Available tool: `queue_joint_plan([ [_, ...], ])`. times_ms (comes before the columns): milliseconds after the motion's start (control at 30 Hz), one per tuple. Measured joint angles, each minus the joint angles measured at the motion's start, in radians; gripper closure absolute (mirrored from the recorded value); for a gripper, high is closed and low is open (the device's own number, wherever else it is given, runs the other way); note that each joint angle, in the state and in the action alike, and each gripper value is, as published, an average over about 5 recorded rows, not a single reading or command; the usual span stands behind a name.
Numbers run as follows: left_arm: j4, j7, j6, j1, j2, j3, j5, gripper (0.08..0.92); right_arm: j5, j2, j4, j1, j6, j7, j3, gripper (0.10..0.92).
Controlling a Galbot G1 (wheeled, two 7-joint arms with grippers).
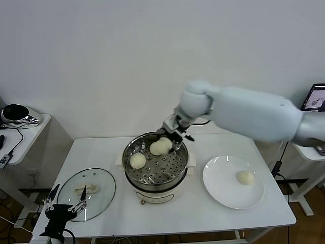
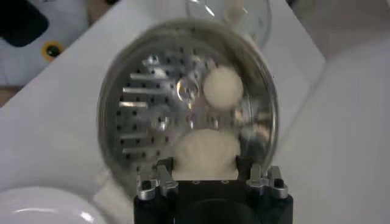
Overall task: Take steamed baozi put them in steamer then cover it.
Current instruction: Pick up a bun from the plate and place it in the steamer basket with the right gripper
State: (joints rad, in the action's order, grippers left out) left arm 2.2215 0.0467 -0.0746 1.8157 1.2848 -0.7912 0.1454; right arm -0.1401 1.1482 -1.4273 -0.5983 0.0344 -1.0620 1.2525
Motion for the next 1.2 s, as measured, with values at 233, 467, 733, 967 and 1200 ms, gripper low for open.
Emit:
queue_joint_plan([
  [233,0.012,0.0,0.0,0.004,0.005,-0.003,0.002,0.177,0.089,0.07,0.034,0.033,0.148,0.008,0.047,0.378],
  [467,0.013,0.0,0.0,0.006,0.008,-0.007,0.004,0.177,0.15,0.113,0.05,0.065,0.239,0.016,0.067,0.372],
  [733,0.011,0.0,0.001,0.006,0.011,-0.007,0.004,0.177,0.184,0.142,0.062,0.084,0.283,0.016,0.082,0.356],
  [967,0.007,0.0,0.002,0.002,0.012,-0.006,0.004,0.177,0.183,0.144,0.056,0.073,0.293,0.007,0.087,0.216],
  [1200,0.007,0.0,0.002,-0.002,0.008,-0.006,0.006,0.177,0.151,0.111,0.028,0.014,0.275,-0.026,0.084,0.203],
])
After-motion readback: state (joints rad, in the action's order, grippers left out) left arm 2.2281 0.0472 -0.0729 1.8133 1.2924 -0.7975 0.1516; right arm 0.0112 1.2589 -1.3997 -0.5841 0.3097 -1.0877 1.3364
